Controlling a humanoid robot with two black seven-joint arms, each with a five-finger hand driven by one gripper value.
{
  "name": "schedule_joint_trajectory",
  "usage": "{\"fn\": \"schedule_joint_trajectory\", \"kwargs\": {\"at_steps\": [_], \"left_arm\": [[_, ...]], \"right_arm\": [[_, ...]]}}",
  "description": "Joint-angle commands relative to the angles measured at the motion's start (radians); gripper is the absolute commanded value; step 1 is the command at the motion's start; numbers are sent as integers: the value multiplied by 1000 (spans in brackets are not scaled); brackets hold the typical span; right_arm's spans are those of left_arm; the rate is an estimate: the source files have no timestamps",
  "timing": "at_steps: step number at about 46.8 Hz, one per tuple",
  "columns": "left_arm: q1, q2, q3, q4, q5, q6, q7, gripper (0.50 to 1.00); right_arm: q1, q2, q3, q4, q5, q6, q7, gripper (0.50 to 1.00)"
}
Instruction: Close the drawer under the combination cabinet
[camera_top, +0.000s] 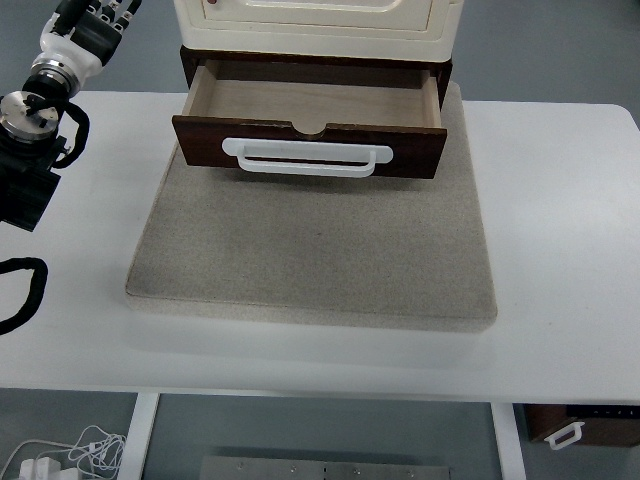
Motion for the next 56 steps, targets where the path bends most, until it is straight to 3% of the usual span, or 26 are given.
{"fn": "schedule_joint_trajectory", "kwargs": {"at_steps": [1,16,30,39,56], "left_arm": [[-16,22,0,-7,0,-1,0,996],[-96,119,2,-95,3,11,-2,996],[-152,228,22,-280,95,20,0,996],[-197,265,20,-383,198,20,1,994],[-263,318,129,-642,207,49,17,994]], "right_arm": [[0,0,0,-1,-1,0,0,952],[0,0,0,-1,-1,0,0,952],[0,0,0,1,-1,0,0,952],[0,0,0,-1,-1,0,0,952],[0,0,0,-1,0,0,0,952]]}}
